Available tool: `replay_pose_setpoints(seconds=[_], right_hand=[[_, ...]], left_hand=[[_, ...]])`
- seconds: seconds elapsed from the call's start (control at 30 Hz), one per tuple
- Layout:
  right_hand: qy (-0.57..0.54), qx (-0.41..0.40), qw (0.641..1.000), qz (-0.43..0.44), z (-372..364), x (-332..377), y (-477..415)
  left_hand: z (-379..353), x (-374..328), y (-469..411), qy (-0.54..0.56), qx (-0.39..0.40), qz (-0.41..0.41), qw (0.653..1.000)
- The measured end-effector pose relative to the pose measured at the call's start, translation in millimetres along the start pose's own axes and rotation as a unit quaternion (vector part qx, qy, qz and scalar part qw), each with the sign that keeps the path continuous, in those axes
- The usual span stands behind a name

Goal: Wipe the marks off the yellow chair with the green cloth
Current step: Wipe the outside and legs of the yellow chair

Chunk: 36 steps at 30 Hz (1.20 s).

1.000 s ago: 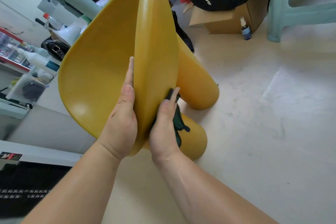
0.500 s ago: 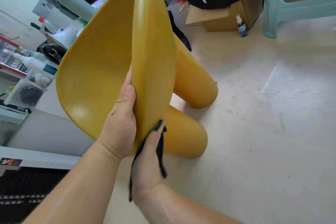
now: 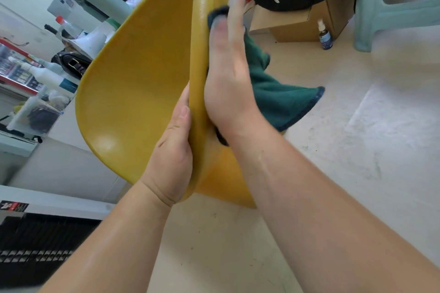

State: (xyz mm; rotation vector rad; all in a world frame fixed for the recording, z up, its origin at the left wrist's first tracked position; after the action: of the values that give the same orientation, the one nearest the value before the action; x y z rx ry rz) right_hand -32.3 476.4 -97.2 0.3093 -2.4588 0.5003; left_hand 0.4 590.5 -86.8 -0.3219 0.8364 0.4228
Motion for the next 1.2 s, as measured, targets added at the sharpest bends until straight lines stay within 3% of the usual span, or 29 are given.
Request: replay_pose_setpoints(seconds=[0.07,0.17,0.27,0.37,0.53,0.73,0.87,1.03,1.2], right_hand=[[-0.04,0.003,0.999,-0.019,0,8,-36],[-0.087,-0.007,0.988,-0.13,20,-40,-51],[-0.115,0.0,0.965,-0.237,43,-105,-13],[-0.087,-0.059,0.955,-0.277,44,-129,45],[-0.058,-0.062,0.978,-0.189,7,-57,111],[0.029,0.024,0.999,-0.018,5,1,15],[0.04,0.022,0.996,-0.074,14,-11,-45],[-0.017,-0.052,0.975,-0.216,25,-48,13],[0.011,-0.012,0.981,-0.191,-5,-41,105]], left_hand=[[2,4,1,-0.033,-0.004,0.015,0.999],[2,5,0,-0.052,-0.003,0.047,0.998],[0,3,1,-0.043,-0.003,0.058,0.997],[3,7,2,-0.054,-0.024,0.075,0.995],[9,-18,-12,-0.133,-0.059,0.05,0.988],[5,-60,-52,-0.234,-0.145,0.02,0.961],[1,-53,-48,-0.292,-0.184,0.012,0.938],[9,-63,-32,-0.443,-0.2,-0.044,0.873],[43,-44,51,-0.489,-0.176,-0.029,0.854]])
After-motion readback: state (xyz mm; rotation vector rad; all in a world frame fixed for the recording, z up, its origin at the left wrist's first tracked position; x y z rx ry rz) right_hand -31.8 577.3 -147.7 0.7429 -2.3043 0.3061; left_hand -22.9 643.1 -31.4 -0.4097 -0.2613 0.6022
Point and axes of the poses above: each hand's wrist, its own y-axis away from the middle knuckle, its own z-axis out of the back of the hand, x = y × z, the point moved 6 cm from there along -y, towards the middle knuckle, and after that the axes turned 15 degrees about -y, right-handed, at the moved point
